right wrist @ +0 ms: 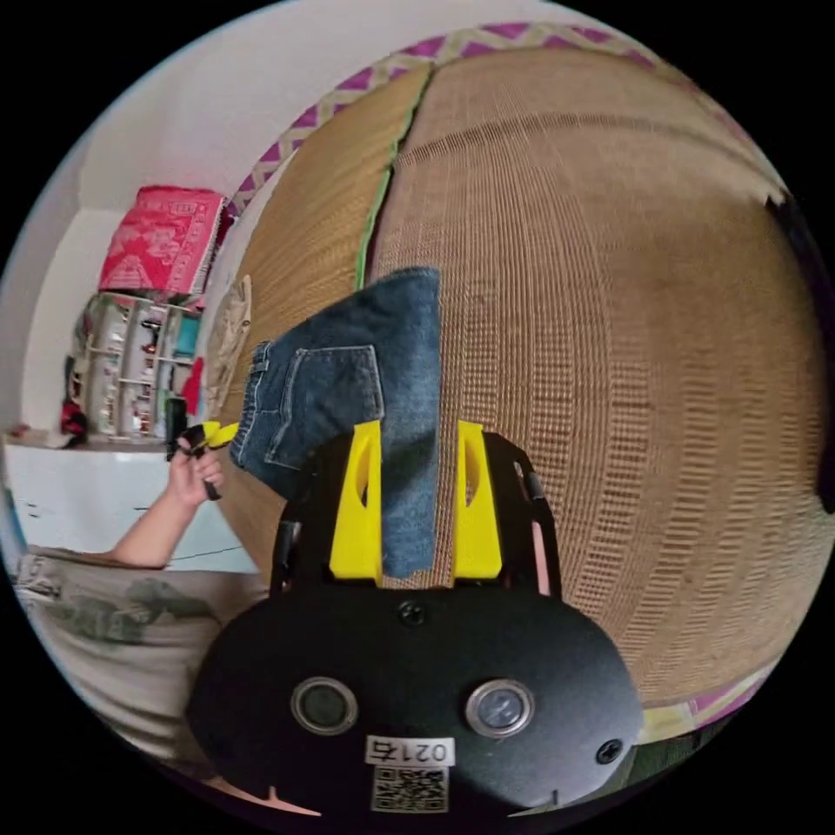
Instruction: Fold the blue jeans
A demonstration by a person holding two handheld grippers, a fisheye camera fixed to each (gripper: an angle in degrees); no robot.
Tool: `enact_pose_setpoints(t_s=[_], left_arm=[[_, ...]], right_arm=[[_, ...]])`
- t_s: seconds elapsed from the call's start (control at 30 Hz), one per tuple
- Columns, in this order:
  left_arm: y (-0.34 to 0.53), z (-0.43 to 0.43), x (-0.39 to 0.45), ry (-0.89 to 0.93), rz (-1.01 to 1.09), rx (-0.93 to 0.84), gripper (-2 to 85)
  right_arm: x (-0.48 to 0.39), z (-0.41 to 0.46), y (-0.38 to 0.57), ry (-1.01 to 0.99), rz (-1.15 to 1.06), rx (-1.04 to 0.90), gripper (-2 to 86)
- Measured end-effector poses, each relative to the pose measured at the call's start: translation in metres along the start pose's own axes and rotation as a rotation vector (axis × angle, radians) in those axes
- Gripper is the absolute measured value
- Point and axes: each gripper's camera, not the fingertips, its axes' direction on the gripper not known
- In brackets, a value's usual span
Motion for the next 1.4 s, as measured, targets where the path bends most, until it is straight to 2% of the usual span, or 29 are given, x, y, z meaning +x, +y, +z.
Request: enact_pose_setpoints(t_s=[0.1,0.23,0.3,0.4,0.6,0.73,0.9,1.0,1.07,1.13,1.2,1.27,1.4], left_arm=[[-0.013,0.026,-0.013,0.041,0.026,-0.108,17.5],[-0.024,0.051,-0.036,0.024,-0.044,-0.220,9.0],[-0.020,0.045,-0.039,0.033,-0.044,-0.201,6.4],[-0.007,0.029,-0.025,0.015,-0.012,-0.161,5.5],[0.040,-0.067,-0.023,0.088,-0.026,0.017,5.2],[0.076,-0.191,-0.048,0.118,-0.061,0.231,5.1],[0.110,-0.357,-0.069,0.015,-0.037,0.462,5.3],[0.117,-0.438,-0.098,-0.051,-0.064,0.575,6.3],[0.119,-0.478,-0.152,-0.074,-0.160,0.651,10.1],[0.126,-0.488,-0.211,-0.023,-0.281,0.643,16.0],[0.143,-0.484,-0.262,0.018,-0.400,0.583,16.5],[0.174,-0.475,-0.292,0.061,-0.414,0.561,13.0],[0.210,-0.448,-0.285,0.086,-0.319,0.490,6.5]], right_arm=[[0.046,0.014,-0.012,-0.254,0.087,-0.058,9.8],[0.074,0.015,-0.024,-0.330,0.127,-0.098,5.3],[0.088,0.005,-0.029,-0.401,0.128,-0.101,2.7],[0.088,-0.018,-0.035,-0.394,0.061,-0.089,1.6],[0.016,-0.068,-0.077,-0.343,-0.237,-0.094,0.9],[-0.063,-0.072,-0.127,-0.337,-0.421,-0.101,0.9],[-0.199,-0.039,-0.199,-0.351,-0.645,-0.137,1.9],[-0.260,-0.013,-0.230,-0.320,-0.685,-0.128,4.4],[-0.278,0.000,-0.242,-0.298,-0.655,-0.108,6.0],[-0.282,0.014,-0.246,-0.264,-0.625,-0.128,5.5],[-0.264,0.024,-0.231,-0.297,-0.596,-0.171,3.8],[-0.241,0.022,-0.210,-0.294,-0.594,-0.195,1.9],[-0.158,-0.005,-0.143,-0.260,-0.575,-0.240,-0.2]])
